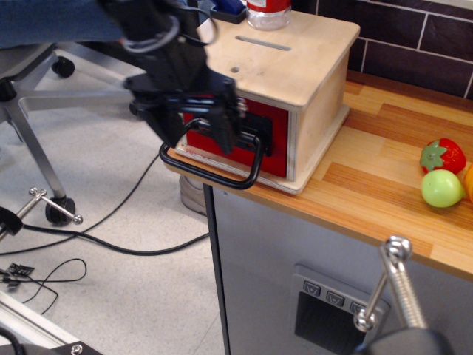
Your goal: Open drawer of box
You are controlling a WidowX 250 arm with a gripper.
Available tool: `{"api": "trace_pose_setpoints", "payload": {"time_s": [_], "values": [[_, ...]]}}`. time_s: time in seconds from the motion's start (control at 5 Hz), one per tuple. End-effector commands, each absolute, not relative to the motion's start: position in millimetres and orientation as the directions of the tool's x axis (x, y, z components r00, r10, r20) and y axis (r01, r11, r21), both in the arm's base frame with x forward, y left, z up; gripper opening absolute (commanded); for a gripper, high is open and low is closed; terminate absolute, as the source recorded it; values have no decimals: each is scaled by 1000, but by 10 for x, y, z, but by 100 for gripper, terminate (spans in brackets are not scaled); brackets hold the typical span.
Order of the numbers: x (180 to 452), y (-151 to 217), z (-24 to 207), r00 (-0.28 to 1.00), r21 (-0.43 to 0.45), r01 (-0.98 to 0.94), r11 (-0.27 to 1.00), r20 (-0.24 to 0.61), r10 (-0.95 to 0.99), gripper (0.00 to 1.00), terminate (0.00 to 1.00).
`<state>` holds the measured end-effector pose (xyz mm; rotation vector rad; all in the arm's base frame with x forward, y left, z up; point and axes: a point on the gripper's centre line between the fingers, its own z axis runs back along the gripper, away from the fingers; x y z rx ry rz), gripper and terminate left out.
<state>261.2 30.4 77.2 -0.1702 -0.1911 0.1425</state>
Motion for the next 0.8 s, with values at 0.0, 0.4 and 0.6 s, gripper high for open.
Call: {"api": "trace_pose_setpoints", "payload": {"time_s": [0.0,0.4,0.6], "values": [[2779,359,653,961,-105,-112,988,240,134,100,0],[2729,353,448,954,-67,-94,993,279,110,100,0],[2656,321,318,953,-37,-78,996,291,85,100,0]]}}
